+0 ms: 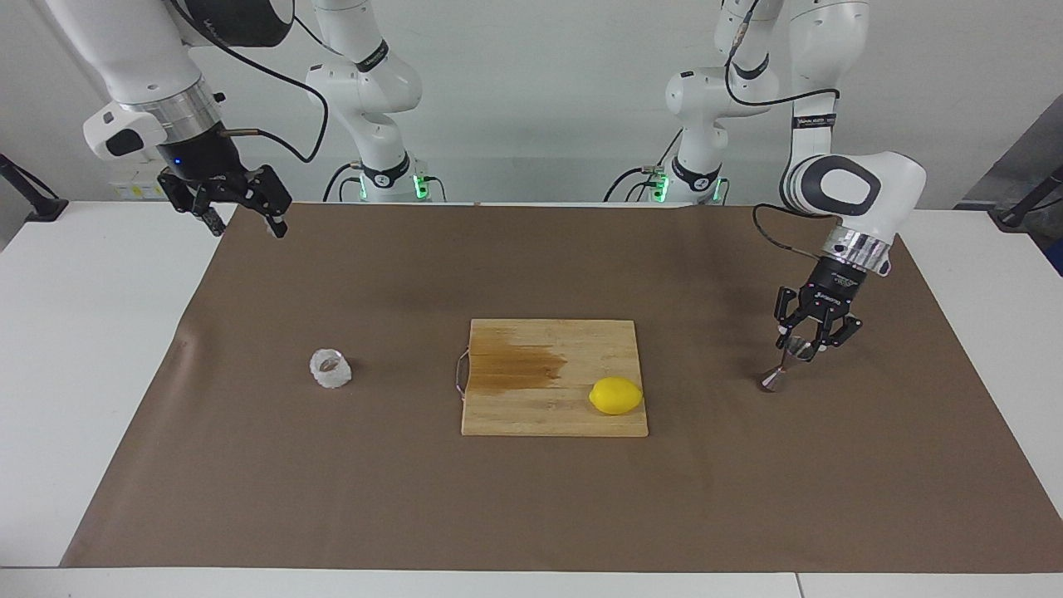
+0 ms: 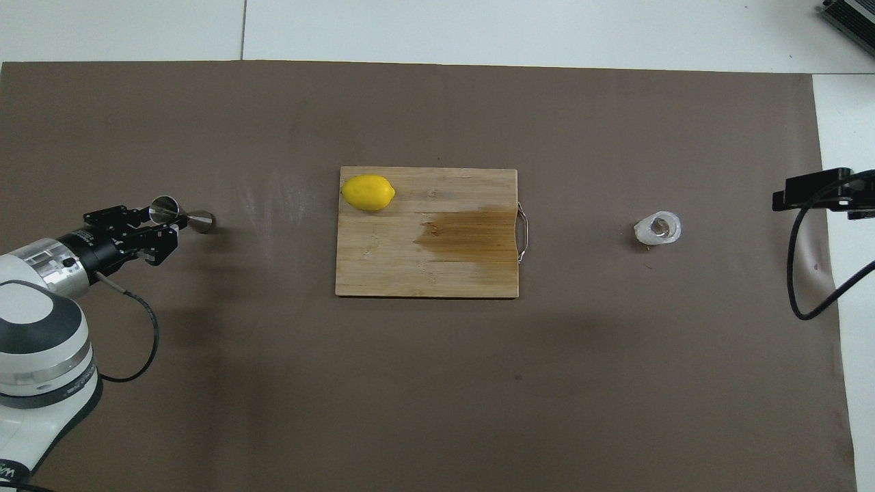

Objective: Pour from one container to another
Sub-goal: 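Carry the metal cup with the left gripper onto the cutting board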

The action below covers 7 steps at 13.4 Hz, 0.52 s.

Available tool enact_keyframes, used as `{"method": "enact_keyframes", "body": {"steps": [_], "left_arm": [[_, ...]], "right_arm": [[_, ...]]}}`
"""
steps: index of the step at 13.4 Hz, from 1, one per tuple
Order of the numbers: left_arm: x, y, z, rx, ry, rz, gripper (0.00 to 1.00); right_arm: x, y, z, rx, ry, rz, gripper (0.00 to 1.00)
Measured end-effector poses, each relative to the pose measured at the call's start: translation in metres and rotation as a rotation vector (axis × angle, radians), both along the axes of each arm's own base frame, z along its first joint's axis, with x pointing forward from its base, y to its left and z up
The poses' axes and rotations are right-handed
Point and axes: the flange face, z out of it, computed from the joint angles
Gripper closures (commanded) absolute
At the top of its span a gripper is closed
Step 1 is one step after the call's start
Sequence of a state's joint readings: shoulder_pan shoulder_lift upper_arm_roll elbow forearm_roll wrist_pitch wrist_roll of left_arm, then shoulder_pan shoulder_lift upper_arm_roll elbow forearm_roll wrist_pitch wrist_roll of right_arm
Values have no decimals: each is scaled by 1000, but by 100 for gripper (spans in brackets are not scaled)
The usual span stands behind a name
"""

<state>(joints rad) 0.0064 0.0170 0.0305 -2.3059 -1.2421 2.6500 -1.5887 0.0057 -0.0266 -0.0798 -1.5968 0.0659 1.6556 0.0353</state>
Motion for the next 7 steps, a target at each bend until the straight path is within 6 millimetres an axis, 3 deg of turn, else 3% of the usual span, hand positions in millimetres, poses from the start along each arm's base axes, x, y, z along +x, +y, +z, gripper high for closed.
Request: {"method": "enact_keyframes", "body": {"steps": [4,7], "left_arm": [[10,-18,15,-11,-29,-42,100],[16,-59,25,-23,-43,-105,100]], "right_arm": [[0,0,0,0,0,0,0],[0,0,0,0,0,0,0]]}}
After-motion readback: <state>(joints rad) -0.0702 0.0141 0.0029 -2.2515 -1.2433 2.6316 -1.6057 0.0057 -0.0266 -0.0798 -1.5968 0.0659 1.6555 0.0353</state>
